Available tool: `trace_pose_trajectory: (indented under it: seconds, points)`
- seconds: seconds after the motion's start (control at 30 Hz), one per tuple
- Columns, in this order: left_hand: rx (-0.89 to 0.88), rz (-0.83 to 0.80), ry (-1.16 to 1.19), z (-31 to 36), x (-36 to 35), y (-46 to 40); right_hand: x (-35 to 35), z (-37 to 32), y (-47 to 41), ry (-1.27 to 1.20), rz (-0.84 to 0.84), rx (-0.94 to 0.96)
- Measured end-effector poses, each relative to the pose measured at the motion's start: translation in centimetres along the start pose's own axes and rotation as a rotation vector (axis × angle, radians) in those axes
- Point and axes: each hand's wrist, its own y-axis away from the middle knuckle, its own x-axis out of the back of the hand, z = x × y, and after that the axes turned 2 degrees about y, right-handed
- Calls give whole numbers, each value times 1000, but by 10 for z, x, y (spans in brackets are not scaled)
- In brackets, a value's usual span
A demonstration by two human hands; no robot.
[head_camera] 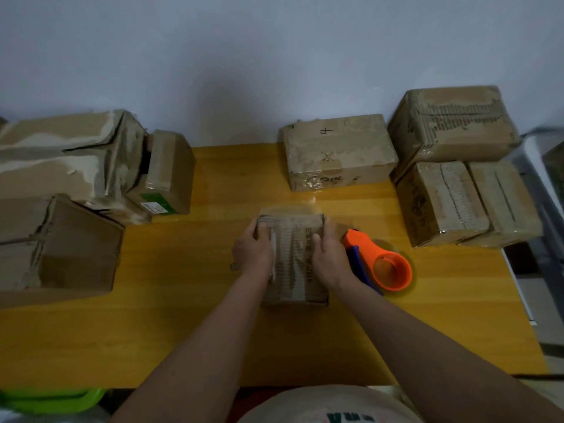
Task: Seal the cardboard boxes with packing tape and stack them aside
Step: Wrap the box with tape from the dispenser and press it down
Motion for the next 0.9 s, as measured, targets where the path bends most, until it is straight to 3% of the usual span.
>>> trace_pose_trajectory:
  seconds: [0.2,0.4,0.47,0.53,0.6,0.63,0.73,0.9]
  points:
    - [62,-75,-60,3,2,-3,-7,-6,-11,-121,-24,-166]
    - [193,-278,-232,9,13,-6,18,-4,-27,-29,-237,-300]
    - [-24,-190,-396,0,15,-11,20,0,-23,203,5,-149]
    - [-479,-56,-485,-6,23,-9,17,-1,-15,370,223,216]
    - [-872,-46,-484,-9,25,-13,9,-2,-15,397,133,487]
    - [-938,-50,-482,-10,25,-16,6,-4,-17,405,62,546]
    - [-769,-148,-378,-7,29,-31,0,-19,-28,444,-72,580]
    - [-463,-275,-181,-8,26,-53,-5,-35,-45,422,-197,432]
